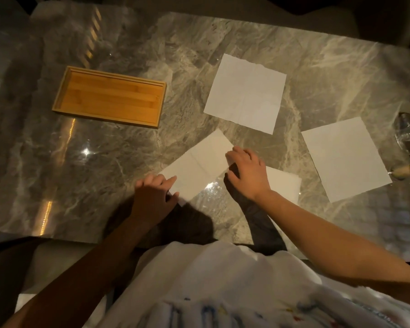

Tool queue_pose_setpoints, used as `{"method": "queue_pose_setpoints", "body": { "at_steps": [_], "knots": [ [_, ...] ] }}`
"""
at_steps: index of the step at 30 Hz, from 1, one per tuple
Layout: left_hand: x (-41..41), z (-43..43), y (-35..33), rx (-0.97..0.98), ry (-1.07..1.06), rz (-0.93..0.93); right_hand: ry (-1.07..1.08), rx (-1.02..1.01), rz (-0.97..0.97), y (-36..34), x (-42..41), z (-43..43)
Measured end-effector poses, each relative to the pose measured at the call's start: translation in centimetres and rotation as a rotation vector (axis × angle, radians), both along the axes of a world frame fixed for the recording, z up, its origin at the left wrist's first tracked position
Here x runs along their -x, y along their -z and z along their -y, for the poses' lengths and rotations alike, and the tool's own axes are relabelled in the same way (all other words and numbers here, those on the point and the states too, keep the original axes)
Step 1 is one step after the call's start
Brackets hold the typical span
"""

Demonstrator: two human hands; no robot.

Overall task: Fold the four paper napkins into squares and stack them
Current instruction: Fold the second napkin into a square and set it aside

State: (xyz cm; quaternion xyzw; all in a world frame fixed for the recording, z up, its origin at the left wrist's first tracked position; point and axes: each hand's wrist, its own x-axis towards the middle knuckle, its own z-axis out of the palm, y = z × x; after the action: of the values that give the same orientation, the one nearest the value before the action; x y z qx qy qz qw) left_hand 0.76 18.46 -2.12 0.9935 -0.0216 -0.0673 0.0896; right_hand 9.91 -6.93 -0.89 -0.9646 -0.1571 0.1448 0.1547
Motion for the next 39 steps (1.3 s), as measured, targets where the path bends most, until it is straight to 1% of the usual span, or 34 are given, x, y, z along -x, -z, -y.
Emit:
{"method": "queue_pose_setpoints", "body": {
  "at_steps": [2,4,7,8,11,13,15,17,20,21,22,25,27,28,30,32,34,39],
  "knots": [
    [-0.2,0.5,-0.3,0.063,0.075,0.004,-0.012,-0.014,-0.007,-0.2,0.1,-0.2],
    [-0.6,0.9,-0.4,0.150,0.091,0.038,-0.075,-0.008,-0.030,-0.1,0.6,-0.3],
    [-1.7,1.5,-0.2,0.161,0.072,0.121,-0.119,0.016,-0.106,0.5,1.4,-0.3],
    [-2.3,1.7,0.0,0.141,0.072,0.078,-0.142,0.034,-0.128,0.7,1.5,-0.3],
    [-4.2,2.1,0.5,0.093,0.082,-0.130,-0.232,0.073,-0.148,1.1,1.1,-0.4],
    [-5.1,2.3,0.9,0.030,0.122,-0.185,-0.273,0.069,-0.173,1.2,0.5,-0.4],
    [-5.4,2.5,1.1,0.005,0.128,-0.213,-0.279,0.045,-0.196,1.0,-0.2,-0.4],
    [-4.9,2.7,1.0,0.002,0.096,-0.164,-0.214,0.002,-0.167,0.9,-0.6,-0.3],
    [-3.5,3.1,1.0,0.005,0.107,0.061,-0.040,-0.079,-0.023,0.6,-0.7,-0.5],
    [-3.1,3.2,1.0,0.009,0.093,0.116,-0.035,-0.104,0.009,0.5,-0.6,-0.5],
    [-3.0,3.2,0.9,0.015,0.078,0.144,-0.078,-0.125,0.023,0.3,-0.4,-0.6],
    [-3.2,2.5,1.0,0.103,0.100,0.170,-0.339,-0.141,-0.005,0.1,1.2,-0.5],
    [-3.2,1.6,1.1,0.190,0.201,0.097,-0.452,-0.104,-0.045,0.4,2.7,-0.2],
    [-3.1,1.1,1.2,0.208,0.254,0.039,-0.465,-0.069,-0.072,0.6,3.3,0.0],
    [-2.9,0.4,1.3,0.210,0.317,-0.086,-0.437,-0.006,-0.108,1.1,4.1,0.1],
    [-2.7,0.0,1.3,0.206,0.335,-0.159,-0.389,-0.012,-0.109,1.3,4.3,-0.1],
    [-2.7,-0.2,1.2,0.215,0.336,-0.175,-0.349,-0.037,-0.114,1.2,4.2,-0.5],
    [-3.1,-0.6,1.0,0.255,0.343,-0.171,-0.336,-0.093,-0.079,0.8,3.6,-1.0]
  ]
}}
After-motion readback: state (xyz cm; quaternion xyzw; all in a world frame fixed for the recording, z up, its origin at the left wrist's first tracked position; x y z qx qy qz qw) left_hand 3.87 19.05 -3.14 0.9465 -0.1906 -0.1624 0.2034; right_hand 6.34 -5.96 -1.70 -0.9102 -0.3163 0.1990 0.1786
